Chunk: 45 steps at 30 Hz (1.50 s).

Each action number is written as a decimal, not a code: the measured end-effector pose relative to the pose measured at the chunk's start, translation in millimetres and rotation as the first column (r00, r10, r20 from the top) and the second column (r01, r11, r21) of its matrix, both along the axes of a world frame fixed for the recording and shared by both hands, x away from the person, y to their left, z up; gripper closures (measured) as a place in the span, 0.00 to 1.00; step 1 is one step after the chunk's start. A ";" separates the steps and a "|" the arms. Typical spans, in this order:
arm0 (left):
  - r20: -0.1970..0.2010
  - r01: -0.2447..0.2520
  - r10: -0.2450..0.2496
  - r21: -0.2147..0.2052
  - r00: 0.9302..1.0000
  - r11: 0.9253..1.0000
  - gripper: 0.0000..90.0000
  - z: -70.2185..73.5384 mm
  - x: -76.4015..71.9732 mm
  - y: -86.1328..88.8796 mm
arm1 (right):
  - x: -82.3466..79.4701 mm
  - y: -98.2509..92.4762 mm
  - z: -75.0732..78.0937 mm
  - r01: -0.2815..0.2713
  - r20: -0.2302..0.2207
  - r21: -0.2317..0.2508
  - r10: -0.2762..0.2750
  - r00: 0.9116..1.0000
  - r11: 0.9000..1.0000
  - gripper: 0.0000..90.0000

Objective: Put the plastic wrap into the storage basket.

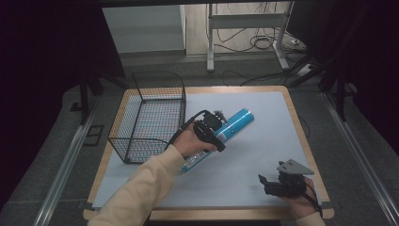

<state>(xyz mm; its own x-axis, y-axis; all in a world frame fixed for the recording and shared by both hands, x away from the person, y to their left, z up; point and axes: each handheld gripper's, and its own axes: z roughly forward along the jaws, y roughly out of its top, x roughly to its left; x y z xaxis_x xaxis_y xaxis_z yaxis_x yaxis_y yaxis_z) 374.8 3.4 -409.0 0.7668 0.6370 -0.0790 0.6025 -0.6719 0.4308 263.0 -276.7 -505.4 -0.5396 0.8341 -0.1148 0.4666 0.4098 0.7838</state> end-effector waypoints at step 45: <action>0.085 -0.030 0.033 -0.039 0.996 0.999 0.35 38.8 14.1 4.4 | 1.5 -1.6 -0.8 0.008 -0.005 -0.001 -0.008 1.000 1.000 0.13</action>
<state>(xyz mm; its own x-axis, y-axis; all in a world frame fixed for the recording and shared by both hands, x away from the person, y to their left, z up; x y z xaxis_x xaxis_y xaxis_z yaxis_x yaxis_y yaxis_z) 388.8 7.8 -370.2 0.7512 0.6589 -0.0383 0.5830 -0.6352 0.5066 264.5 -278.3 -506.2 -0.5331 0.8385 -0.1127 0.4739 0.4063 0.7812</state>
